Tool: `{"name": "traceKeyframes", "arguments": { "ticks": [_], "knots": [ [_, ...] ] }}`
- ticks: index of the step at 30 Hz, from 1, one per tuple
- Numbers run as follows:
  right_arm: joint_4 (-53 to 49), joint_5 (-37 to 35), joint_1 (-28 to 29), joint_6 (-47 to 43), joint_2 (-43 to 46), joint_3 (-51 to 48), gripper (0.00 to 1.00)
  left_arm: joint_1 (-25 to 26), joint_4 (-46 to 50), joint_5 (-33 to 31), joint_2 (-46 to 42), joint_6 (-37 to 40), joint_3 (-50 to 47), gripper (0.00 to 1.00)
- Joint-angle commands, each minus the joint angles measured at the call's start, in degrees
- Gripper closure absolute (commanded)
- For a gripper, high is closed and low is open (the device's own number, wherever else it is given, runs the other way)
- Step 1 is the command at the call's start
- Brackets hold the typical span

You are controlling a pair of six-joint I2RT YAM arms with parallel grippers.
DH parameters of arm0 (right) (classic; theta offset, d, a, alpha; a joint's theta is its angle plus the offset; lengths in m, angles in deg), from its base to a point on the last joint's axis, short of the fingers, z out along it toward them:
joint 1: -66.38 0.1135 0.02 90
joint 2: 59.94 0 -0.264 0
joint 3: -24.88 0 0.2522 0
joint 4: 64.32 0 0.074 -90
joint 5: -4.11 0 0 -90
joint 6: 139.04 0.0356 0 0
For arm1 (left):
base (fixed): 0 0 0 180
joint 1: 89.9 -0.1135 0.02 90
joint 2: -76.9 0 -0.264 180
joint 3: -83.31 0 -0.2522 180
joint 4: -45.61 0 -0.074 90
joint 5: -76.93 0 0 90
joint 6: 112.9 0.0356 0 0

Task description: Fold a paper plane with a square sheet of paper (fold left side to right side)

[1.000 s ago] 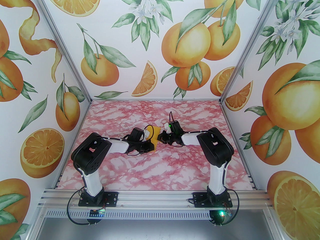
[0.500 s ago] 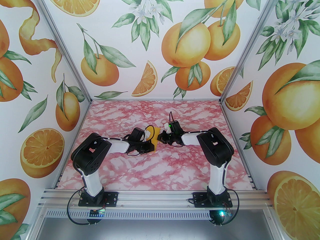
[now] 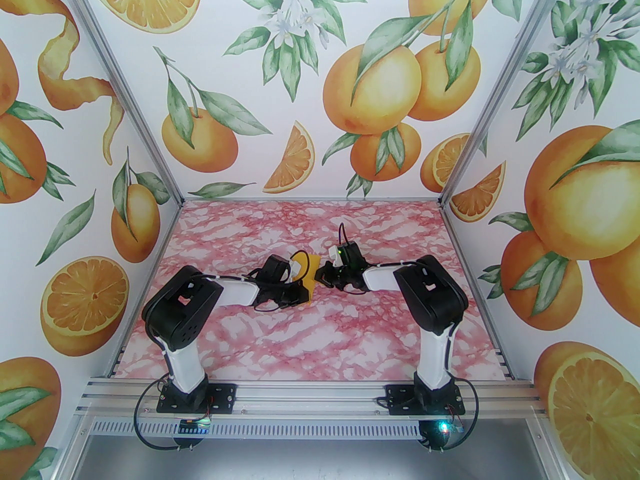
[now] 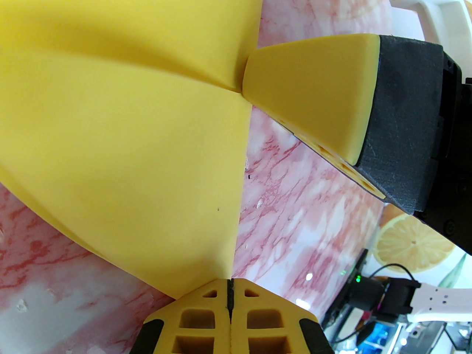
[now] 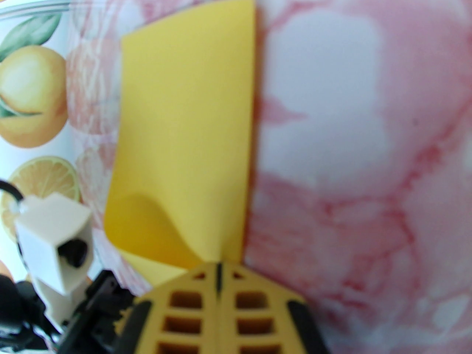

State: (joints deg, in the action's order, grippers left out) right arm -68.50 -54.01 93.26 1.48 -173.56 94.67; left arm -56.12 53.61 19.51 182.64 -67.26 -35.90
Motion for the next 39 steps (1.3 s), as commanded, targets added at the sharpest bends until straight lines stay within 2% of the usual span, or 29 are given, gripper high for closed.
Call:
{"name": "traceKeyframes", "arguments": {
  "ticks": [1, 23, 25, 27, 29, 35, 39],
  "knots": [
    [-1.7, -3.2, -0.3, -0.5, -0.4, -0.9, 1.00, 0.7, 3.1, 0.8, -1.1, 2.0, 0.0, 1.00],
    [-1.7, -3.1, -0.2, -0.6, 0.0, -1.4, 1.00, 0.8, 4.4, -1.1, -1.9, 1.5, 1.2, 1.00],
    [-1.8, -3.1, -0.2, -0.6, 0.5, -1.4, 0.94, 0.5, 4.3, -1.2, -1.8, 0.9, 1.3, 1.00],
    [-1.8, -3.3, -0.2, -0.6, 1.3, -1.6, 0.94, 0.2, 4.1, -0.8, -1.6, 0.3, 1.7, 1.00],
    [-1.8, -3.4, -0.3, -0.6, 2.4, -1.8, 0.85, -0.1, 4.9, -0.7, -1.3, 0.1, 2.3, 1.00],
    [-0.1, -3.9, -1.0, -0.1, 6.4, -4.1, 0.80, -0.2, 5.6, -0.2, -0.8, 0.1, 3.1, 1.00],
    [3.5, -1.8, -1.0, 0.5, 7.7, -5.5, 0.72, -0.2, 5.8, 0.0, -0.4, 0.2, 3.3, 1.00]
  ]
}}
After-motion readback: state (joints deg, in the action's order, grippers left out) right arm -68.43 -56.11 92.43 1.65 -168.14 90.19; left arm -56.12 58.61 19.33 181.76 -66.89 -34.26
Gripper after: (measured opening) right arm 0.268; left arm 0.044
